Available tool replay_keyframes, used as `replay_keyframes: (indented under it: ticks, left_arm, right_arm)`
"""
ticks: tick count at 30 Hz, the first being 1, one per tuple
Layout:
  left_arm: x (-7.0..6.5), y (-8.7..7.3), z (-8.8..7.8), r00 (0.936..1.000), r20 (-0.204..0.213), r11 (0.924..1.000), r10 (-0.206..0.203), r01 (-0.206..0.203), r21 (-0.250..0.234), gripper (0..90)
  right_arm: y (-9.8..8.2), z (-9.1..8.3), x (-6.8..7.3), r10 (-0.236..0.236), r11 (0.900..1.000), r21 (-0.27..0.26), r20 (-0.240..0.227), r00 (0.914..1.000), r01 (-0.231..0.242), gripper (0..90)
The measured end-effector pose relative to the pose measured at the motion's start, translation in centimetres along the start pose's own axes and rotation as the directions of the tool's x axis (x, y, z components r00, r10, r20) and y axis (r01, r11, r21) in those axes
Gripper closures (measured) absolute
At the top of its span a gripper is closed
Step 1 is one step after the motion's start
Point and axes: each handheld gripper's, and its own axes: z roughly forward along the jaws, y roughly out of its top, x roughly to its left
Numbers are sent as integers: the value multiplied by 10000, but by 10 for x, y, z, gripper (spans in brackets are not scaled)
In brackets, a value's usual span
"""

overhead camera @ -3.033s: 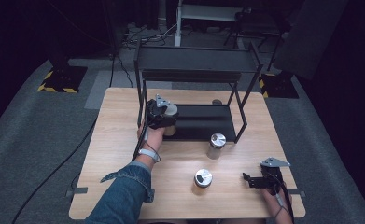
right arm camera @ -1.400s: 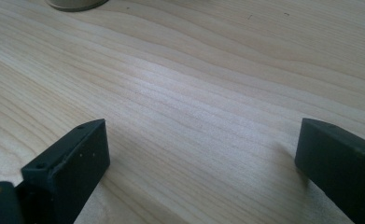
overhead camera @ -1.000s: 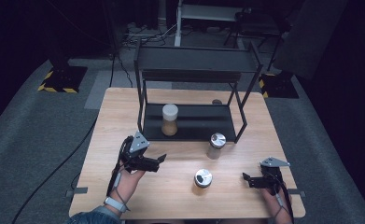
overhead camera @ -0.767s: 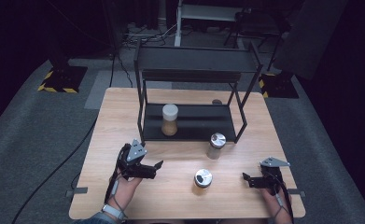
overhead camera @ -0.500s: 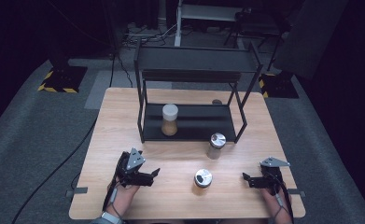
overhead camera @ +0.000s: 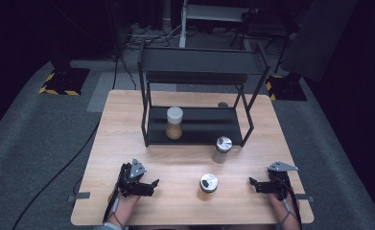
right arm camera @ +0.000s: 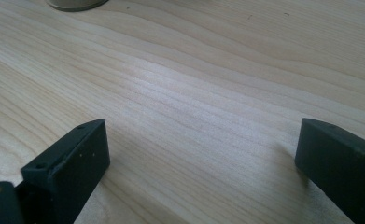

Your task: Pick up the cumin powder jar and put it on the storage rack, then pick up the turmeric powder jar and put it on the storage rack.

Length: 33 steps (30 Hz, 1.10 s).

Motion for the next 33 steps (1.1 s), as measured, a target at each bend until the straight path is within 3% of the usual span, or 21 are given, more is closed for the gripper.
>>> replay_keyframes:
  ticks: [6, 10, 33]
  left_arm:
    - [6, 0, 9, 9996, 50, 9980, -270, 266, 581, 57]
    - [7, 1, 11, 9996, 46, 9975, -292, 288, 649, 17]
    - [7, 2, 11, 9995, 23, 9974, -312, 309, 653, 14]
  right_arm:
    - [0, 0, 0, -1, 10000, 1, 0, 10000, 1, 25]
    - [0, 0, 0, -1, 10000, 0, 1, 10000, 1, 24]
    - [0, 0, 0, -7, 10000, 11, -7, 10000, 7, 24]
